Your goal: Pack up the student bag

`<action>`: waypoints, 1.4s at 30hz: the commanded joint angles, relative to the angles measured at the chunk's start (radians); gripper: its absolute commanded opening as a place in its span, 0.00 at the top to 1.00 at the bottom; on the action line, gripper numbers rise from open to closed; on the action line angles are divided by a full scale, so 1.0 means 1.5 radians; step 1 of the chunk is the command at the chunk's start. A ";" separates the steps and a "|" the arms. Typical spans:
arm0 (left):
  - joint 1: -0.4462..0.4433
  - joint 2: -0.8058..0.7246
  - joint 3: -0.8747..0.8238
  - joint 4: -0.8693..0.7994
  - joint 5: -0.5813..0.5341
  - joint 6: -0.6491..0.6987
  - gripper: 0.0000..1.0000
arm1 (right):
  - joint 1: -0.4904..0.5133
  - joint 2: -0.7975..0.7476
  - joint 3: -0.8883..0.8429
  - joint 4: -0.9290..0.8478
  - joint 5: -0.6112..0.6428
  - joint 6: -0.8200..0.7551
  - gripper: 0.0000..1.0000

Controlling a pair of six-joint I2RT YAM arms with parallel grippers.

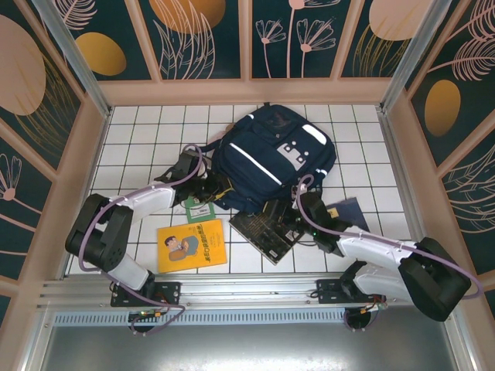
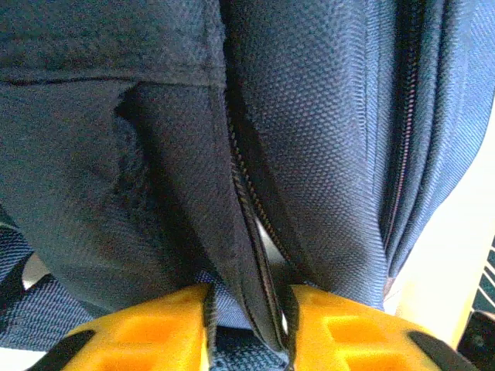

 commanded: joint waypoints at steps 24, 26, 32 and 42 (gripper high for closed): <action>-0.047 0.008 0.156 -0.063 0.005 -0.006 1.00 | 0.028 -0.074 -0.044 0.097 0.023 -0.121 0.39; -0.047 -0.011 0.169 -0.068 0.024 -0.012 1.00 | 0.022 -0.082 -0.052 0.102 0.015 -0.141 0.39; -0.051 -0.050 0.200 -0.103 0.072 -0.001 1.00 | -0.024 -0.075 -0.043 0.159 -0.052 -0.161 0.32; -0.072 -0.084 0.180 -0.145 0.061 0.066 1.00 | -0.145 0.006 0.048 0.163 -0.180 -0.180 0.30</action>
